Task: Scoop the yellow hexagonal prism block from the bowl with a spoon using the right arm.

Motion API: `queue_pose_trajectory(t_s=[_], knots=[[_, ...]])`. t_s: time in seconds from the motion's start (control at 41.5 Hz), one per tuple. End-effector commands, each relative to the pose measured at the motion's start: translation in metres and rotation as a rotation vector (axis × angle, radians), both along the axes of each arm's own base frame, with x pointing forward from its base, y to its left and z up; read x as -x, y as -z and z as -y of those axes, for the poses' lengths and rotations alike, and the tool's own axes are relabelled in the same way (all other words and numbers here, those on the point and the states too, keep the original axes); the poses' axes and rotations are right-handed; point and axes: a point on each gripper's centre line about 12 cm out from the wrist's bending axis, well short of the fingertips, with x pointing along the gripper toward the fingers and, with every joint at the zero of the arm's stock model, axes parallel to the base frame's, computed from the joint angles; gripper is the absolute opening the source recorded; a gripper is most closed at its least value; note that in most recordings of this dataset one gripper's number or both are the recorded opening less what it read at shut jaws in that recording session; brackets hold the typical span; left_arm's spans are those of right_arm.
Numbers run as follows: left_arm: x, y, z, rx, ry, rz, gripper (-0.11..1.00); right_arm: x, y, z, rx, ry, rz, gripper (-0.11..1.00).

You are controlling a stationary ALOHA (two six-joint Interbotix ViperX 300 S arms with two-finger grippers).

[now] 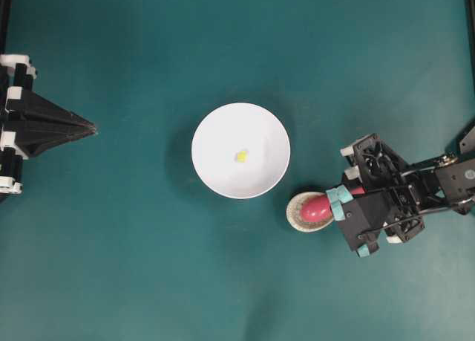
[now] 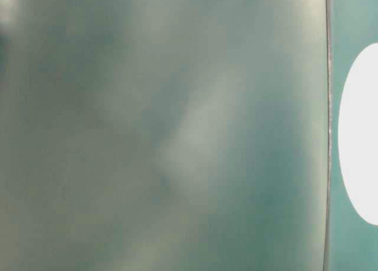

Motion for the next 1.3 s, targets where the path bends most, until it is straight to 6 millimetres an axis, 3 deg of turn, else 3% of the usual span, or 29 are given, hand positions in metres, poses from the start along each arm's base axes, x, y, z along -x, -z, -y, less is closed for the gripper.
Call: queue_pose_trajectory(t_s=[0.0, 0.386, 0.844, 1.279], knots=[[-0.003, -0.008, 0.001, -0.003, 0.004, 0.018, 0.00, -0.005, -0.008, -0.001, -0.002, -0.003, 0.024, 0.50], [-0.003, -0.008, 0.001, -0.001, 0.004, 0.017, 0.00, 0.000, -0.006, -0.001, -0.024, 0.041, 0.007, 0.49], [-0.003, -0.007, 0.001, -0.001, 0.004, 0.017, 0.00, 0.008, 0.012, -0.002, -0.079, 0.069, 0.041, 0.49], [-0.003, -0.007, 0.001, -0.001, 0.004, 0.014, 0.00, 0.004, 0.013, 0.006, -0.048, 0.095, 0.055, 0.49]])
